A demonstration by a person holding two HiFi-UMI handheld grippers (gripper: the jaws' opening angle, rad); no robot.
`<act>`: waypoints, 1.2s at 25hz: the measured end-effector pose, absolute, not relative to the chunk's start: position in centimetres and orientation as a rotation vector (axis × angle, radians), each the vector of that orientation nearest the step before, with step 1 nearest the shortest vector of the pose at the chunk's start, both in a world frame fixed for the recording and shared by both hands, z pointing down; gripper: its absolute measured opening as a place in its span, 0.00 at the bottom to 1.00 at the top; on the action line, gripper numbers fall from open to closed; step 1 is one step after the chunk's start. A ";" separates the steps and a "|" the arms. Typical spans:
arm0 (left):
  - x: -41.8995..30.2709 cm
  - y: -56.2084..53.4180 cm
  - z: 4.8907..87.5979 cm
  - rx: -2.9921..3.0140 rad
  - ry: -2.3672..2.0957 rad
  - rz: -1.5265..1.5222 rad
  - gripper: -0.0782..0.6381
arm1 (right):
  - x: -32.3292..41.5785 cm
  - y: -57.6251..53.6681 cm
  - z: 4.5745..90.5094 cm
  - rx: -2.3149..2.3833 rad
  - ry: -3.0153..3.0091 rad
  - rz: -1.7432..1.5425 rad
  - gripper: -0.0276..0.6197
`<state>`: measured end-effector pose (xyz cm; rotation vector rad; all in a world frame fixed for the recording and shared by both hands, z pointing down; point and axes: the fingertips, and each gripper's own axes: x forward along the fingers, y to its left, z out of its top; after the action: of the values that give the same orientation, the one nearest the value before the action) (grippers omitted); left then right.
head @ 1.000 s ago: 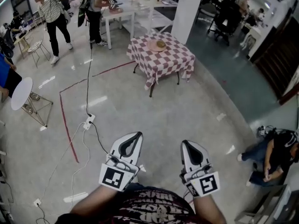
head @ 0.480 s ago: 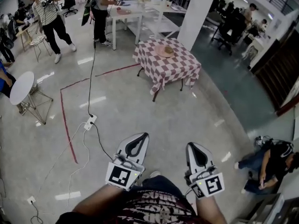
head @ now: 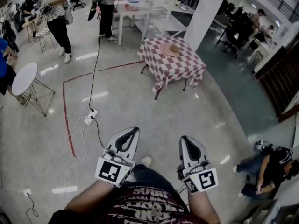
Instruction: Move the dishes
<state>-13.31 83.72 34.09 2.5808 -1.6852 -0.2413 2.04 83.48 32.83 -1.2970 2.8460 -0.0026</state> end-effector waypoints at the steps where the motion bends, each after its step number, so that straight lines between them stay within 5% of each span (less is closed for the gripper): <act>1: -13.5 83.4 34.2 2.579 -1.698 -0.223 0.15 | 2.3 83.1 33.1 -1.316 2.837 -0.017 0.09; 30: -7.0 60.5 35.9 2.554 -1.706 -0.057 0.15 | 10.4 62.9 37.4 -1.318 2.825 -0.205 0.09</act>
<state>-7.01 60.51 35.95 2.5539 -1.7059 -0.0571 10.37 62.88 37.41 -1.3183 2.8251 -0.2046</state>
